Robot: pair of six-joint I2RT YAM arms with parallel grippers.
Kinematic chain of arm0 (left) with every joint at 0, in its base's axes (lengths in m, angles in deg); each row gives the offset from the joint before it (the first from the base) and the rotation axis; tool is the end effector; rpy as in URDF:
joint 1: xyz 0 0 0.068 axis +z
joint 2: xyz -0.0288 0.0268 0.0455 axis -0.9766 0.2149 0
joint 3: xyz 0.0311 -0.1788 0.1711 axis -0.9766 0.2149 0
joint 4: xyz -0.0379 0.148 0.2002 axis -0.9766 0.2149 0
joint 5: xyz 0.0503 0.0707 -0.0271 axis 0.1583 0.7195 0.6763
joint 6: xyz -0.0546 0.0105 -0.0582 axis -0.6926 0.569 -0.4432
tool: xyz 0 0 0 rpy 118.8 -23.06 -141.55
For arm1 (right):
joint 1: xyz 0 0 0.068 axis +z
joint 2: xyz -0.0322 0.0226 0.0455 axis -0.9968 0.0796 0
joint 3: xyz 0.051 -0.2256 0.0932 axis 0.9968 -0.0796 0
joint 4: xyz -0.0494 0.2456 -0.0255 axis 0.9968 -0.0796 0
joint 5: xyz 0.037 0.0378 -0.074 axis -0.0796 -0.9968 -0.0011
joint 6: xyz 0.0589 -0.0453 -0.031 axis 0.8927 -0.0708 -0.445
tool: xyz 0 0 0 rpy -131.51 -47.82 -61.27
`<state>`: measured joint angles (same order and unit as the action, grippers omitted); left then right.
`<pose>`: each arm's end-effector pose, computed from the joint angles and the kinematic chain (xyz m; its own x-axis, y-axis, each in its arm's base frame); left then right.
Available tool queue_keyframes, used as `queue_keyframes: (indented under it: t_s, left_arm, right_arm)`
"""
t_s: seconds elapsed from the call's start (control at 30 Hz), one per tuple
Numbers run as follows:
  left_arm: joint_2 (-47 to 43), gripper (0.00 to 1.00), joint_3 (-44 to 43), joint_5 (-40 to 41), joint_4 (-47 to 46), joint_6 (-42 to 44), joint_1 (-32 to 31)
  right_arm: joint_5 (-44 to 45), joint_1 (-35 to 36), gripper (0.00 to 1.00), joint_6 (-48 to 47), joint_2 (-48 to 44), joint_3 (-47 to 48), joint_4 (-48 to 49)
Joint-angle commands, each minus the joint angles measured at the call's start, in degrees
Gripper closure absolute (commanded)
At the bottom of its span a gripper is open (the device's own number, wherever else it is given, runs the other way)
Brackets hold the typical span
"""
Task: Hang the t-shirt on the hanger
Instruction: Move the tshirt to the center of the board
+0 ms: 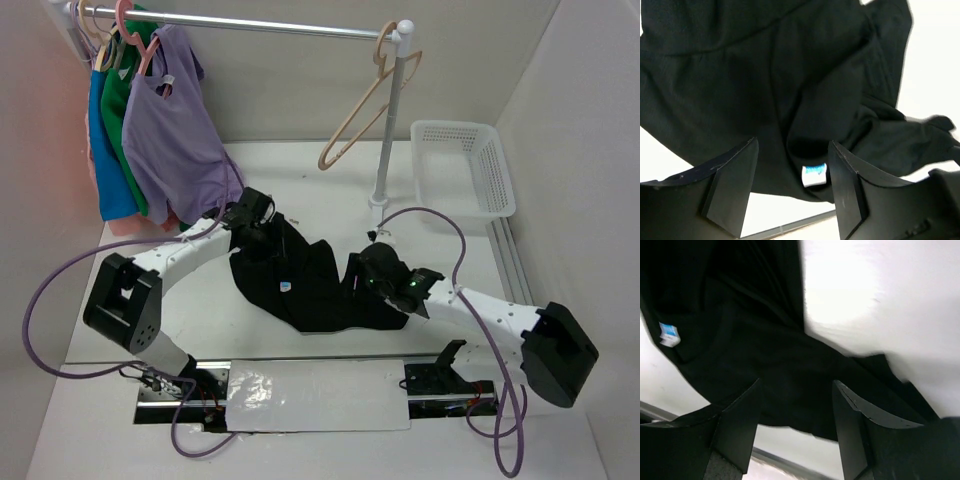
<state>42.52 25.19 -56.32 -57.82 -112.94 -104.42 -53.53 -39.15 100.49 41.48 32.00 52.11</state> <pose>0.2893 -0.1509 0.1821 -0.8865 -0.2413 -0.3949 -0.0864 0.9246 -0.3710 0.1790 0.1697 0.1600 -0.8039 0.1592 -0.5730 -0.0922 0.9185 0.3845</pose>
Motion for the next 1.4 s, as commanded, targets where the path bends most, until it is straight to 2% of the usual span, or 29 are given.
queue_keyframes:
  t_s: [0.0,0.13,0.23,0.3,0.37,0.4,0.43,0.47,0.5,0.57,0.77,0.9,1.1,1.17,1.23,1.27,1.3,1.33,1.37]
  left_arm:
    - [4.13,0.3,-3.3,3.02,-1.07,-1.31,0.02]
    - [6.95,0.25,-2.69,3.75,0.44,-1.83,0.81]
    - [6.18,0.25,-0.58,3.75,0.44,-3.16,2.04]
    - [5.12,0.28,0.73,3.75,-0.79,-3.16,2.04]
    - [5.11,0.33,0.74,3.05,-0.79,-3.16,2.04]
    - [5.11,0.42,0.74,3.05,-0.79,-3.16,2.04]
    - [5.11,0.62,0.74,2.53,-0.79,-3.16,2.57]
    - [5.11,0.72,0.74,2.52,-0.79,-3.16,2.57]
    - [5.11,0.83,0.22,2.52,-0.79,-2.63,3.09]
    - [5.11,1.0,-0.4,1.82,-0.79,-2.63,3.71]
    - [3.62,1.0,-6.1,0.5,-0.26,-0.79,6.52]
    - [0.73,1.0,-11.47,-1.95,1.05,-0.26,11.43]
    - [-5.42,1.0,-19.73,-6.0,2.72,-0.26,16.01]
    - [-7.36,1.0,-19.74,-6.01,2.72,-0.87,16.02]
    - [-11.13,1.0,-15.36,-5.31,3.34,-1.74,16.02]
    - [-12.36,1.0,-10.12,-5.3,2.38,-1.75,16.02]
    - [-13.25,0.95,-7.03,-5.91,1.24,-1.75,16.02]
    - [-13.26,0.44,-4.3,-6.87,0.01,-0.45,16.02]
    - [-12.39,0.25,-2.27,-8.71,-0.78,0.79,16.02]
  right_arm:
    - [-6.88,0.38,0.36,-2.2,4.62,2.57,13.74]
    - [-6.35,1.27,0.23,-5.37,15.51,9.59,15.08]
    - [-6.88,1.27,0.23,-7.04,23.25,12.86,17.44]
    - [-6.01,1.79,0.28,-7.05,27.3,15.59,17.45]
    - [-3.9,1.79,0.42,-7.58,29.67,17.95,16.76]
    - [-3.89,1.79,0.59,-7.58,31.51,17.97,16.75]
    - [-3.11,1.79,0.68,-7.58,32.23,18.75,15.79]
    - [-3.1,1.79,0.76,-7.58,32.23,19.37,15.26]
    - [-3.1,1.79,0.89,-7.58,32.23,19.38,15.26]
    - [-1.08,1.79,1.0,-6.97,29.44,19.38,12.98]
    - [7.51,2.32,1.0,-8.18,18.1,20.43,5.07]
    - [10.86,1.1,0.93,-10.29,11.5,22.53,-0.37]
    - [11.76,-1.19,0.96,-14.51,4.38,26.75,-1.53]
    - [10.88,-1.19,0.94,-15.74,3.15,27.37,-1.53]
    - [10.87,0.29,0.94,-15.75,1.84,25.72,-2.06]
    - [10.87,1.0,0.94,-15.75,1.21,24.22,-2.06]
    - [10.35,1.61,0.93,-15.23,0.69,22.47,-1.54]
    - [10.35,2.14,0.91,-13.92,0.16,18.8,-0.92]
    - [9.65,2.93,0.9,-13.29,0.15,16.93,-0.92]
